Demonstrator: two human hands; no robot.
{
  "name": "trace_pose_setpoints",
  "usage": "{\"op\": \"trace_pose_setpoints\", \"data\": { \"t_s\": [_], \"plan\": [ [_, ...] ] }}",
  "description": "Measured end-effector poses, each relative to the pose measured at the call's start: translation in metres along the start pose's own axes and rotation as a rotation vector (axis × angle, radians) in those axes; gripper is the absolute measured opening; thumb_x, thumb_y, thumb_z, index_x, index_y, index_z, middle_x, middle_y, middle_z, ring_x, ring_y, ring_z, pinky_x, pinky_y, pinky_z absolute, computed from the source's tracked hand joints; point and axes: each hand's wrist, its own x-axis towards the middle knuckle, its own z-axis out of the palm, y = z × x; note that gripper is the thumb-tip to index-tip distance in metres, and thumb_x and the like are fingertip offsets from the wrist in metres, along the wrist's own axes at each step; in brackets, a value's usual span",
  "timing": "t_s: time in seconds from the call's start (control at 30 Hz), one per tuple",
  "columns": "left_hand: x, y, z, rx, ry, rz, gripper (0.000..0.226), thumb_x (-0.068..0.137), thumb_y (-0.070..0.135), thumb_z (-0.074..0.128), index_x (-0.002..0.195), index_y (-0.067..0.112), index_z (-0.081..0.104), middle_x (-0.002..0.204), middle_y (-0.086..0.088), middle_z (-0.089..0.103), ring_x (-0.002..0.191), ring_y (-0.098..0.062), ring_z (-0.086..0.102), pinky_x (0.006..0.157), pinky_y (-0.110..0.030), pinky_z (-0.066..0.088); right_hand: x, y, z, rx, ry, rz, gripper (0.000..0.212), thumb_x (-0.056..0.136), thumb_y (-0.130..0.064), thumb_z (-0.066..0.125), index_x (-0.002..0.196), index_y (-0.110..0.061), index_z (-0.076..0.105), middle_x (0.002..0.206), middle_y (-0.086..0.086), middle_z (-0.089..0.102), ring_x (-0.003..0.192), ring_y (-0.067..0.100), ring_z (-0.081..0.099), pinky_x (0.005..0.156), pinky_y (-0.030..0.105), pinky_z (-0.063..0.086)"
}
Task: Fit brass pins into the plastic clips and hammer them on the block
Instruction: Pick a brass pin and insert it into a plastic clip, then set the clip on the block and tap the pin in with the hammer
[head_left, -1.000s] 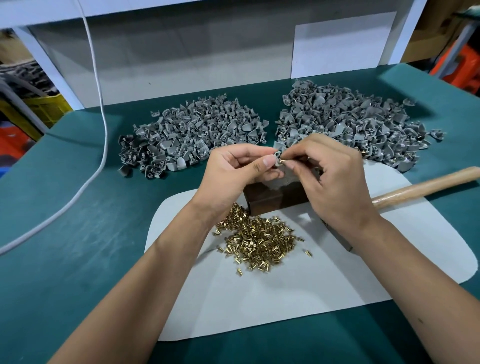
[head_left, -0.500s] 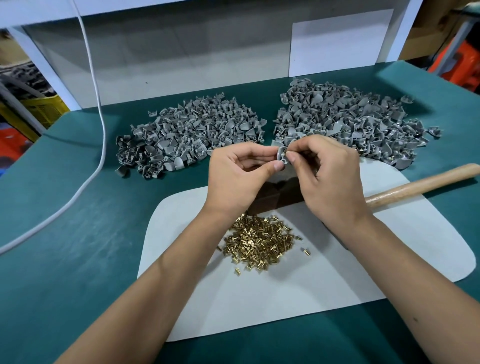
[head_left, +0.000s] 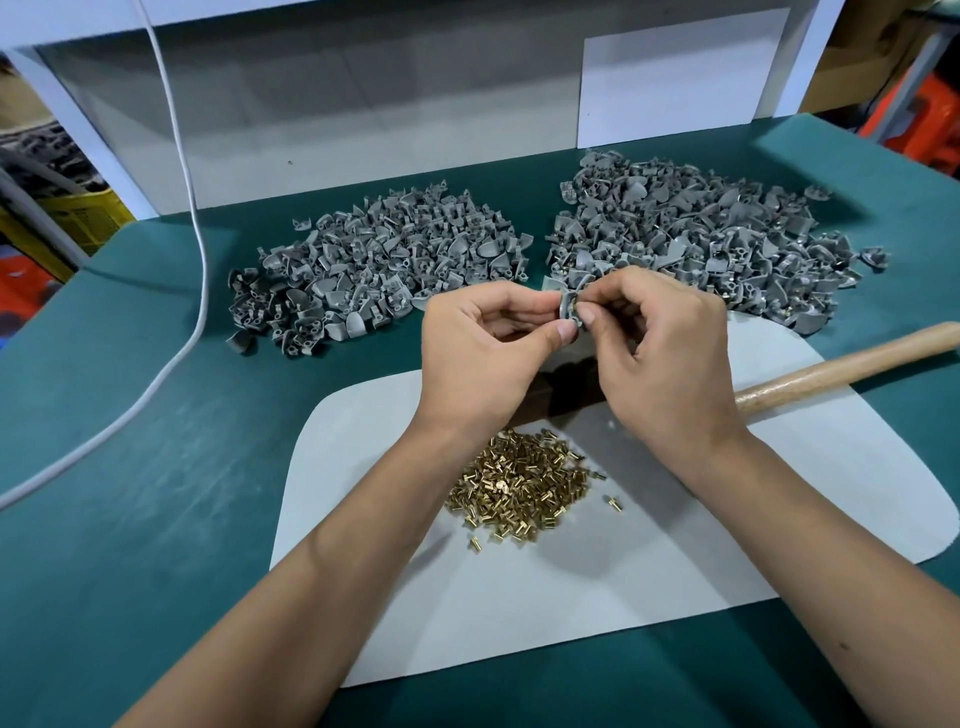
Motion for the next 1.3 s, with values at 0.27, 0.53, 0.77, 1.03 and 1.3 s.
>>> {"op": "trace_pose_setpoints", "data": {
  "t_s": [0.27,0.53,0.77,1.03,1.3],
  "plan": [
    [0.0,0.005,-0.005,0.24,-0.049,0.108,0.027,0.071,-0.001,0.091,0.093,0.005,0.076,0.083,-0.003,0.078,0.077,-0.016,0.076,0.076,-0.03,0.064,0.011,0.003,-0.012,0.077,-0.222,0.07,0.009,0.095,-0.01,0.069,0.098,-0.01,0.077,0.087,-0.005,0.073,0.076,0.002,0.065,0.075,0.025,0.053],
    [0.009,-0.005,-0.024,0.551,-0.097,0.198,0.009,0.082,0.018,0.085,0.089,0.02,0.08,0.092,0.015,0.074,0.096,-0.005,0.068,0.091,-0.027,0.056,0.044,0.041,-0.081,-0.05,-0.847,0.14,0.01,0.081,-0.026,0.085,0.078,-0.03,0.076,0.072,-0.016,0.073,0.066,-0.001,0.067,0.06,0.01,0.047],
    [0.015,-0.013,-0.03,0.552,-0.169,0.115,0.005,0.082,0.017,0.084,0.086,0.018,0.081,0.108,0.009,0.076,0.118,-0.013,0.061,0.111,-0.042,0.041,0.025,0.053,-0.082,-0.192,-1.094,0.211,0.027,0.073,-0.022,0.091,0.088,-0.033,0.071,0.08,-0.01,0.07,0.074,0.008,0.062,0.07,0.027,0.052],
    [0.013,-0.013,-0.03,0.391,-0.178,-0.005,0.008,0.082,0.006,0.083,0.089,0.009,0.079,0.117,0.002,0.074,0.115,-0.006,0.066,0.104,-0.034,0.051,0.042,0.04,-0.1,0.326,-0.875,0.208,0.013,0.089,-0.025,0.066,0.097,-0.014,0.067,0.08,0.004,0.071,0.068,0.011,0.063,0.065,0.023,0.053],
    [0.014,-0.015,-0.029,0.366,-0.195,-0.082,0.004,0.085,0.007,0.081,0.083,0.01,0.078,0.119,0.005,0.073,0.11,-0.002,0.067,0.099,-0.033,0.055,0.046,0.011,-0.05,-0.172,-0.598,0.069,0.03,0.106,-0.032,0.05,0.078,-0.019,0.052,0.066,-0.005,0.056,0.059,0.007,0.051,0.056,0.034,0.033]
  ]
}}
